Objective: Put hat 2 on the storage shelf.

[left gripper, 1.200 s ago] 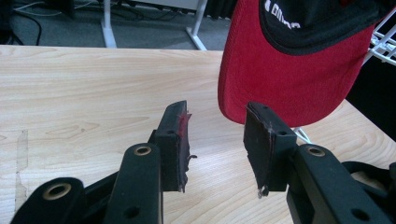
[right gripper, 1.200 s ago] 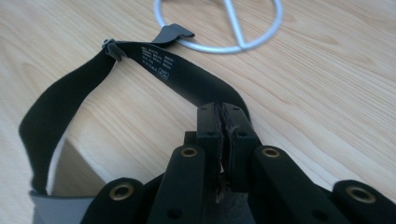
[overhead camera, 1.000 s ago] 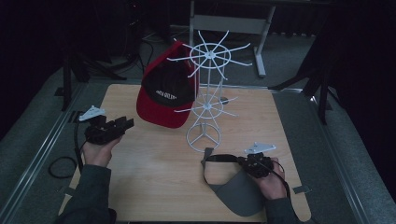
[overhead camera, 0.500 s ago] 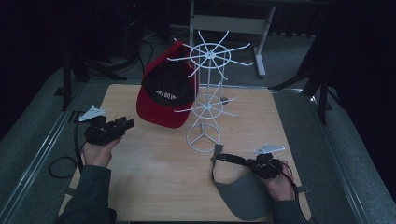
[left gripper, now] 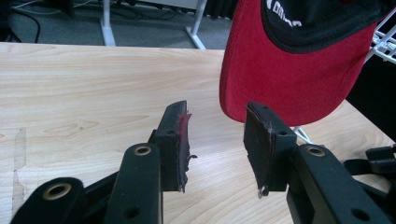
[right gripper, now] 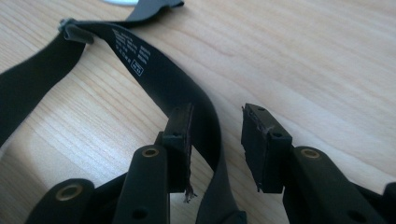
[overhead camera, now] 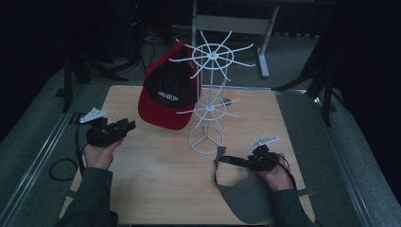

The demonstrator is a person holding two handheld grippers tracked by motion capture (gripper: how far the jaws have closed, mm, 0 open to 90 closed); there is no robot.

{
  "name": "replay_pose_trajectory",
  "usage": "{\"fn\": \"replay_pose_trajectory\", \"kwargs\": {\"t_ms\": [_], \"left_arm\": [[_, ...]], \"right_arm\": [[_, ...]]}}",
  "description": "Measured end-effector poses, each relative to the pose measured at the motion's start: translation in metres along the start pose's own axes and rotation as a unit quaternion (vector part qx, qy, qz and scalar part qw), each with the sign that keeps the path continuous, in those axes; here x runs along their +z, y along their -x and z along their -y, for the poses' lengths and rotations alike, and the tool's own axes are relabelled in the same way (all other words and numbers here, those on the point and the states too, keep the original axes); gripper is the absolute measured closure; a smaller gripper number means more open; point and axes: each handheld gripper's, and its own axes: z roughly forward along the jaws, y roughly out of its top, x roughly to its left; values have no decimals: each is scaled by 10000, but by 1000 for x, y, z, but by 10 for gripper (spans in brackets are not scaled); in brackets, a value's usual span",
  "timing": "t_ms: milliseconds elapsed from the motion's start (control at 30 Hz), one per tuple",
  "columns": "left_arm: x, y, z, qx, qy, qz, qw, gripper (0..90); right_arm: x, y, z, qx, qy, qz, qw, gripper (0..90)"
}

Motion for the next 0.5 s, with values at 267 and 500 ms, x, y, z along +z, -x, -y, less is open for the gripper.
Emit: {"fn": "replay_pose_trajectory", "kwargs": {"t_ms": [267,500], "left_arm": [[-1,0,0,0,17,-4,10000,605],[0,0,0,-8,11,-2,10000,605]], "right_arm": [[2,1,-3,8,-101,-3,9999,893],[-17,10,-3,93,261,538,9982,894]]}}
